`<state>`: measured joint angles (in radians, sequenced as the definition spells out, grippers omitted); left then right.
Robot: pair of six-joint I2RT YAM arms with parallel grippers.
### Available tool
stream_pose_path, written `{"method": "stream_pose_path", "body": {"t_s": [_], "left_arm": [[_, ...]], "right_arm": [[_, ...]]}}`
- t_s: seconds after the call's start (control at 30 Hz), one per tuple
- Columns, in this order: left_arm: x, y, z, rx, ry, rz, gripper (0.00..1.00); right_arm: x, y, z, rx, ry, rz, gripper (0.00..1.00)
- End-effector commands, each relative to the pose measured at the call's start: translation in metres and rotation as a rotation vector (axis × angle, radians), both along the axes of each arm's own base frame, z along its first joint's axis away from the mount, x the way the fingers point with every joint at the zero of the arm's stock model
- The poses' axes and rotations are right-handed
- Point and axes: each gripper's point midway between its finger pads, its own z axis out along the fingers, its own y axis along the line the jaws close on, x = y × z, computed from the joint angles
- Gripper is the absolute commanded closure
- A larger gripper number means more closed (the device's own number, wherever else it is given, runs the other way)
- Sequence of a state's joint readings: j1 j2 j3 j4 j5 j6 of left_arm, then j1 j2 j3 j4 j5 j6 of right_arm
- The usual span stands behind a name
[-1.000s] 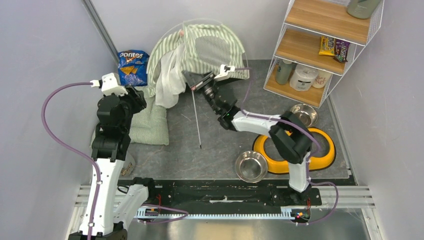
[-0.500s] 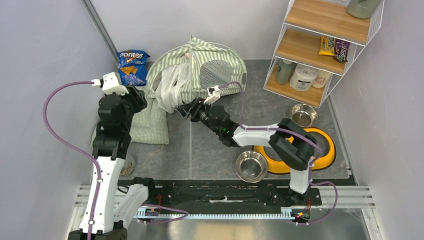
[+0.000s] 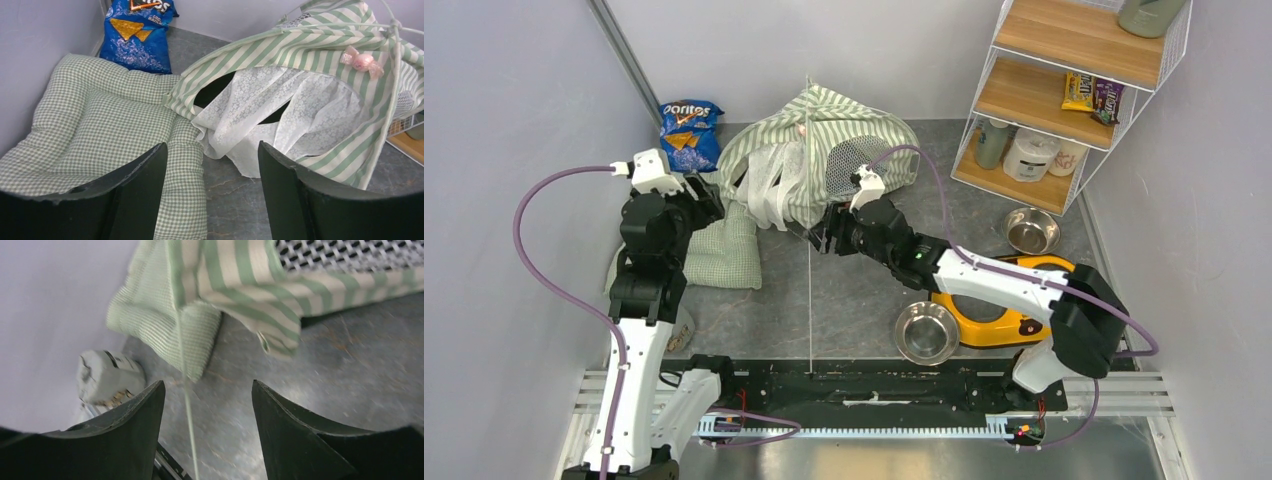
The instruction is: Set up the pet tent
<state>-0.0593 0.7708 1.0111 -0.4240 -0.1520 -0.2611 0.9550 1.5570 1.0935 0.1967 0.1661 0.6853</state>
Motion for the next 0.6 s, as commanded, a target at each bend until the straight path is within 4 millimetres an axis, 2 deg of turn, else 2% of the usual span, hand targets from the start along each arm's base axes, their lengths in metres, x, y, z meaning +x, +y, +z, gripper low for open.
{"method": "stream_pose_path", "body": {"t_s": [0.0, 0.1, 0.27, 0.43, 0.57], "left_arm": [[-0.004, 0.006, 0.009, 0.071, -0.032, 0.006, 0.22], [-0.005, 0.006, 0.009, 0.078, -0.023, 0.000, 0.19], [-0.007, -0.003, 0.005, 0.020, 0.015, -0.032, 0.23], [-0.006, -0.021, -0.010, -0.051, 0.089, -0.104, 0.27], [-0.011, -0.025, -0.023, -0.053, 0.098, -0.127, 0.27]], "right_arm": [[-0.026, -0.036, -0.022, -0.214, 0.071, 0.048, 0.29], [-0.045, -0.037, -0.032, -0.237, 0.086, 0.148, 0.30], [-0.088, -0.020, -0.054, -0.267, 0.118, 0.364, 0.29], [-0.124, -0.009, -0.084, -0.285, 0.151, 0.437, 0.29], [-0.154, 0.012, -0.103, -0.264, 0.126, 0.500, 0.29]]}}
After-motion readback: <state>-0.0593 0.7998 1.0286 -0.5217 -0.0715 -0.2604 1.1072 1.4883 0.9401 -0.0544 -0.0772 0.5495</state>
